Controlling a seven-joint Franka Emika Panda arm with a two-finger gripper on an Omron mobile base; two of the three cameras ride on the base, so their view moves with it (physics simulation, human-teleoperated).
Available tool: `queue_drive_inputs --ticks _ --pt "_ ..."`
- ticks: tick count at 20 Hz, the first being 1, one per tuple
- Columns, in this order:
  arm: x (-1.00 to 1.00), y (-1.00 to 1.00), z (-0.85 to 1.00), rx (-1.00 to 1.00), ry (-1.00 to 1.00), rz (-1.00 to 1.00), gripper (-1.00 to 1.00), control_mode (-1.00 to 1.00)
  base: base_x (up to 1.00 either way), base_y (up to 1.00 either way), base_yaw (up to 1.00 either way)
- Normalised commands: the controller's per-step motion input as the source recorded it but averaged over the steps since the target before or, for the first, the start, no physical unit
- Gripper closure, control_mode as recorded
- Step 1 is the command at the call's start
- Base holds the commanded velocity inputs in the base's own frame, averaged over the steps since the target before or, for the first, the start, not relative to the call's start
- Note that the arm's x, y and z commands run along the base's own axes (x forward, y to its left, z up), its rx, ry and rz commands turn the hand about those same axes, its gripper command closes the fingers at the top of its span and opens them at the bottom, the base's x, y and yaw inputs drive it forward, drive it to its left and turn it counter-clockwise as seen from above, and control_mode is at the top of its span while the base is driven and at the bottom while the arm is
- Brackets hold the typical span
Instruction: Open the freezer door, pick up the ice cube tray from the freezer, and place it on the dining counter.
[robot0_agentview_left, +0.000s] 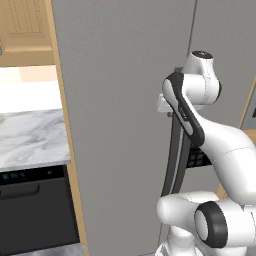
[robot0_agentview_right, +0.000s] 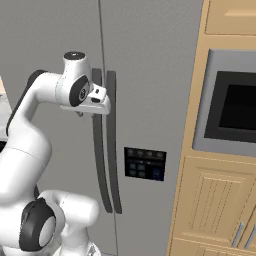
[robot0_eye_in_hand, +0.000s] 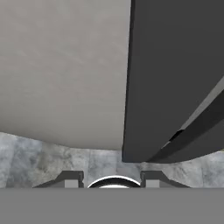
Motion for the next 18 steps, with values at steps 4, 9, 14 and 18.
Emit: queue_drive_inputs --ticks 4,9,14,18 --pt "-0.04 0.0 -0.09 0.0 0.0 0.0 -1.0 -1.0 0.0 0.0 0.0" --pt "-0.4 -0.13 -0.24 0.0 -0.13 0.0 -1.0 -1.0 0.0 0.0 0.0" --pt "-0.34 -0.22 -0.19 0.0 -0.16 -0.01 -1.0 -1.0 0.0 0.0 0.0" --pt "-0.04 -0.01 -0.02 0.0 -0.04 0.0 -1.0 -1.0 0.0 0.0 0.0"
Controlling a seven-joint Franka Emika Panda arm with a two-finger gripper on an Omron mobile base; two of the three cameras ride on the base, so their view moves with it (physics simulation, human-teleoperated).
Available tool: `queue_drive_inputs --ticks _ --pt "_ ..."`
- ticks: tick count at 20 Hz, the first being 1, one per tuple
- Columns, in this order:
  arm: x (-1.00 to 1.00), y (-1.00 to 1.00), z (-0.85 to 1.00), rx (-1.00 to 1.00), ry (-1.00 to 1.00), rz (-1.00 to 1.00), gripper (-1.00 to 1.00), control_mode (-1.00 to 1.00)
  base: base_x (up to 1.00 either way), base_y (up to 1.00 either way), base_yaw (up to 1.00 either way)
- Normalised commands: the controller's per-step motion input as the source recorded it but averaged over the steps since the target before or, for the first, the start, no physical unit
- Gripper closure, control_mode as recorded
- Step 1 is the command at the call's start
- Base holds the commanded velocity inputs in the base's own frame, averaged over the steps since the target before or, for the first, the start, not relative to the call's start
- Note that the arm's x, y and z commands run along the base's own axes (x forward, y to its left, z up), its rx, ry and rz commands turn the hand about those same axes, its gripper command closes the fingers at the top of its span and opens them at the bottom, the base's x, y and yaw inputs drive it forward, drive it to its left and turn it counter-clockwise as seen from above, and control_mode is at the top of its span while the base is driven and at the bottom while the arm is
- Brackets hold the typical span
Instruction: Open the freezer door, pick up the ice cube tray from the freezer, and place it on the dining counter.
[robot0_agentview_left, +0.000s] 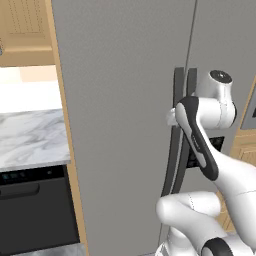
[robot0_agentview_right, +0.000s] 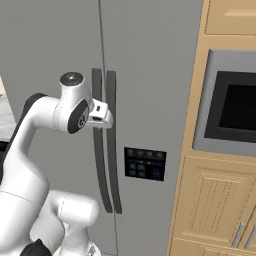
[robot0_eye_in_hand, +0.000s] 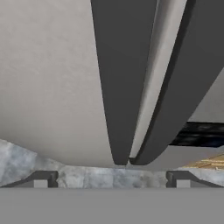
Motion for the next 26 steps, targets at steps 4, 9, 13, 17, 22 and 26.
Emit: queue_drive_inputs --ticks 4,9,13,17,22,26 --pt "-0.09 0.0 0.0 0.0 0.0 0.0 -1.0 1.0 -0.09 0.0 0.0" --pt "0.0 0.0 0.0 0.0 0.0 0.0 -1.0 1.0 -0.85 -0.08 -0.04" --pt "0.0 0.0 0.0 0.0 0.0 0.0 -1.0 1.0 -0.88 -0.13 -0.07" --pt "0.0 0.0 0.0 0.0 0.0 0.0 -1.0 1.0 -0.22 -0.16 -0.03" --pt "0.0 0.0 0.0 0.0 0.0 0.0 -1.0 1.0 0.07 -0.23 -0.01" --pt "0.0 0.0 0.0 0.0 0.0 0.0 -1.0 1.0 0.06 -0.46 0.0"
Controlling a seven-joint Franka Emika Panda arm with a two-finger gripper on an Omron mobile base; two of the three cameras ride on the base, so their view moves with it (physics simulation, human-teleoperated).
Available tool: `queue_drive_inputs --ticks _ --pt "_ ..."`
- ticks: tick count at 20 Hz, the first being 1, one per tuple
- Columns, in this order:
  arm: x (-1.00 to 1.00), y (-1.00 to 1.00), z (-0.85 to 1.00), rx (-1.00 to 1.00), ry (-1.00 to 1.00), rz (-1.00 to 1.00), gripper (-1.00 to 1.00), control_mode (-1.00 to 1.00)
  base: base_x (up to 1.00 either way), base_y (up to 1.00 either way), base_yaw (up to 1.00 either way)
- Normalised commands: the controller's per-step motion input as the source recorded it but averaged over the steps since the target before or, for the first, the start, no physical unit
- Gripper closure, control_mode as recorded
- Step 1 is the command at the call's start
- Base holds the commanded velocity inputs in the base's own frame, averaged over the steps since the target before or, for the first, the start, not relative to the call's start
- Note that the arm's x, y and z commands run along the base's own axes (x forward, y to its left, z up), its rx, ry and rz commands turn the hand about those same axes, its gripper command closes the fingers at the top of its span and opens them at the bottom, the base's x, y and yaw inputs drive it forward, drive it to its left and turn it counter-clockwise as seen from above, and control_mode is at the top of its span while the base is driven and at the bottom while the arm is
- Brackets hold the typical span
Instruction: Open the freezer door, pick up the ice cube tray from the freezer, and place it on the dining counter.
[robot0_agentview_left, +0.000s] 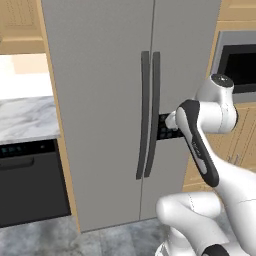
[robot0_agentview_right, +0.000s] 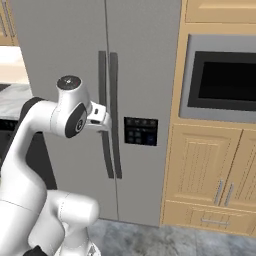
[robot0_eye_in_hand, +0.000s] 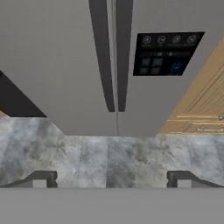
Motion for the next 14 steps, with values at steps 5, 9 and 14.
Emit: queue_drive_inputs --ticks 5,9,14 --pt "0.0 0.0 0.0 0.0 0.0 0.0 -1.0 1.0 0.07 -0.29 0.0" --pt "0.47 0.0 -0.01 0.0 0.0 0.0 -1.0 -1.0 0.11 0.0 0.0" --pt "0.96 0.0 0.0 0.01 0.0 0.01 -1.0 -1.0 0.0 0.0 0.0"
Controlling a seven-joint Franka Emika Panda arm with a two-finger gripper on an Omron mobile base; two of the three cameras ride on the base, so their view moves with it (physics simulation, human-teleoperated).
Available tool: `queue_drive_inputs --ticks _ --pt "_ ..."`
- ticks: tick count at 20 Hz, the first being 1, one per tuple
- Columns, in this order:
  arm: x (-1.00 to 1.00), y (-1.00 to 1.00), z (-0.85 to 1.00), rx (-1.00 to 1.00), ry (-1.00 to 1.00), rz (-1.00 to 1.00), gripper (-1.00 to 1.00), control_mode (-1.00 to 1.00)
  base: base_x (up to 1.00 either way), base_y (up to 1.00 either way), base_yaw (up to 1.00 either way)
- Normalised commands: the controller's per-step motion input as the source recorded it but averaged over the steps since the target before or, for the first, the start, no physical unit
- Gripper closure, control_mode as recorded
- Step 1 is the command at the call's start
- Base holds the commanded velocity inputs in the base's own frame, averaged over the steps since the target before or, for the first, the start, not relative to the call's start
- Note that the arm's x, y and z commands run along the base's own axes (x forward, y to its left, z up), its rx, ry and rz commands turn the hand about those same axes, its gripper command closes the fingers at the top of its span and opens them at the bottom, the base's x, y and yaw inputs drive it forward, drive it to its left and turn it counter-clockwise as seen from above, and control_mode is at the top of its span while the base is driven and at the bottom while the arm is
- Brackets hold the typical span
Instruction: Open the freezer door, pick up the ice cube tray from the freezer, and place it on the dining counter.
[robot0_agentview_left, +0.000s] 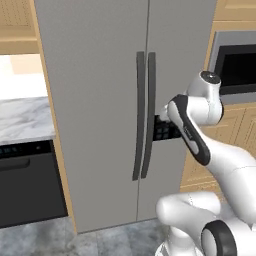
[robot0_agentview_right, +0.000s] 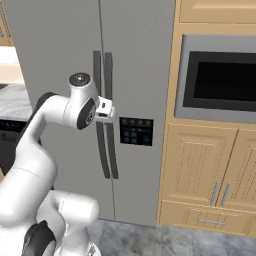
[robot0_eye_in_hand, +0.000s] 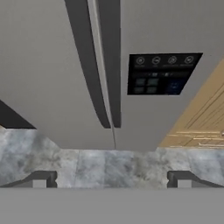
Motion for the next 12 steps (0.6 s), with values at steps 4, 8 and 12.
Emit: queue_drive_inputs --ticks 4,8,12 --pt "0.97 0.0 -0.06 0.01 0.0 0.09 -1.0 -1.0 0.0 0.0 0.0" --pt "0.78 0.0 -0.15 0.0 -0.03 0.09 -1.0 -1.0 0.0 0.0 0.0" --pt "0.15 0.18 -0.12 -0.02 -0.13 0.04 -1.0 -1.0 0.0 0.0 0.0"
